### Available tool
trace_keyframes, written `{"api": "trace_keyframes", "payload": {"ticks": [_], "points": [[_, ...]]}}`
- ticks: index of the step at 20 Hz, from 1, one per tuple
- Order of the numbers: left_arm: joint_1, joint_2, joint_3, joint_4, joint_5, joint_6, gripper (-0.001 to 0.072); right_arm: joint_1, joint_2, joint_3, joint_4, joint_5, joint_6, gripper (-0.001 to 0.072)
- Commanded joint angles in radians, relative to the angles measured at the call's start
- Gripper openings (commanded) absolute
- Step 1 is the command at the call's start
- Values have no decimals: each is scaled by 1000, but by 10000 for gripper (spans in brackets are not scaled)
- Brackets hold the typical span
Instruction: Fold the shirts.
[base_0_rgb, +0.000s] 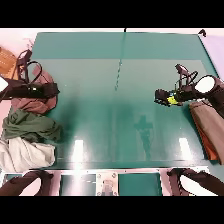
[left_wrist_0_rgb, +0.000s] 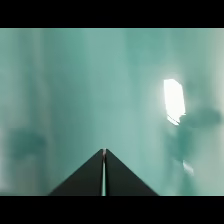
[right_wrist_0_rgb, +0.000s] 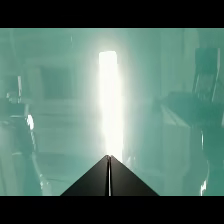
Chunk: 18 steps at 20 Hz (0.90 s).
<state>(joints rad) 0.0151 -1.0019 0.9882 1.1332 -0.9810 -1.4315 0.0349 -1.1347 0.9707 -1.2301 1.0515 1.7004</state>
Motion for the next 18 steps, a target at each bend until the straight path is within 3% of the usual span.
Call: {"api": "trace_keyframes", "payload": {"ticks": [1,2,3,4,7,12,13,15,16,18], "points": [[27,-6,0,272,209,-34,608,1,0,0,0,-40,0,20],[58,-19,0,339,278,-65,649,0,0,0,0,-66,0,61],[97,-45,0,379,316,-59,650,1,-1,0,0,-93,0,161],[135,-82,1,399,322,-46,650,1,-1,0,0,-112,0,207],[224,-268,0,404,291,50,651,0,-3,0,0,-153,0,218],[233,-507,1,418,308,135,648,-1,-3,0,0,-162,0,217],[233,-527,1,428,313,134,608,-4,-3,0,0,-162,0,214],[233,-528,21,428,298,135,29,-14,-3,0,0,-162,0,180],[233,-528,64,414,252,131,23,-26,-3,0,0,-161,0,44],[224,-522,189,346,125,132,22,-55,-3,2,0,-145,0,18]]}}
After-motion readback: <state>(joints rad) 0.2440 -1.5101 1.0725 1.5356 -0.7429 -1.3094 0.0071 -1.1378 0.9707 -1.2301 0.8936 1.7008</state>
